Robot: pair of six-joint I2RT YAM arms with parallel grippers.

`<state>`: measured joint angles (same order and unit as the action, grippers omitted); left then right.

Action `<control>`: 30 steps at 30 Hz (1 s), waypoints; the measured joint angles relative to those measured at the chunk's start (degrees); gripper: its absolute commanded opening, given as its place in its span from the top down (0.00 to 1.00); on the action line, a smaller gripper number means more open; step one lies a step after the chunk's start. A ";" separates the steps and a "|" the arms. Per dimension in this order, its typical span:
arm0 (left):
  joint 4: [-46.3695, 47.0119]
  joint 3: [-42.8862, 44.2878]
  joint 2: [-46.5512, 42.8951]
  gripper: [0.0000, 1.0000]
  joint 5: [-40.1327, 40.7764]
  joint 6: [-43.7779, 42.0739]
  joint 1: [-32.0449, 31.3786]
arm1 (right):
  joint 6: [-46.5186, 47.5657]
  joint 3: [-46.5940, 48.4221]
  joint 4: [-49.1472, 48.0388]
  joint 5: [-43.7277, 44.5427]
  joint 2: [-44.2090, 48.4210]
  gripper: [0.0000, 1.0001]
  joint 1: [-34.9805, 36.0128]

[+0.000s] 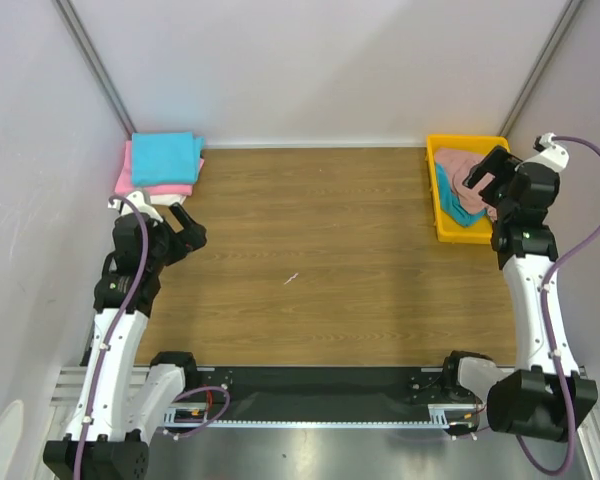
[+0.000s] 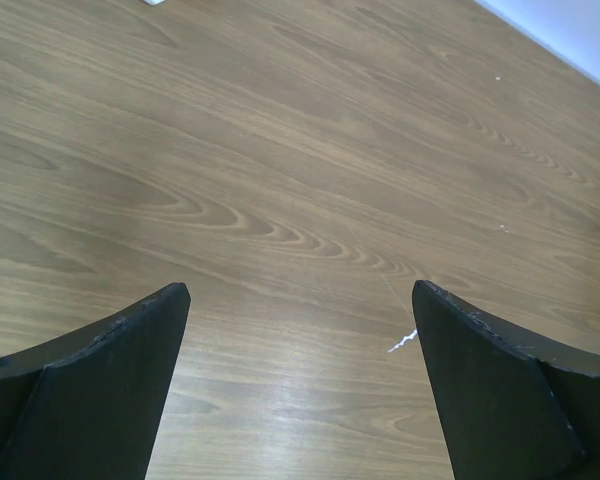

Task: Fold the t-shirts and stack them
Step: Grab the tshirt from the pile

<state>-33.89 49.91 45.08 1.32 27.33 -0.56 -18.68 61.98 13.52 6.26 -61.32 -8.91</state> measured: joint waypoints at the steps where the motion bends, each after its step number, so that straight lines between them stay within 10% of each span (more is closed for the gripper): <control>1: -0.33 0.22 0.02 0.00 0.24 -0.35 0.00 | -0.24 0.02 -0.17 0.02 -1.03 0.00 0.00; 30: 13.75 -2.73 13.07 0.00 3.04 -3.48 0.00 | -2.71 33.53 3.28 7.58 -59.12 0.21 -3.98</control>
<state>-20.14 47.18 58.15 4.36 23.86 -0.56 -21.39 95.50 16.80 13.85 -120.44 -12.88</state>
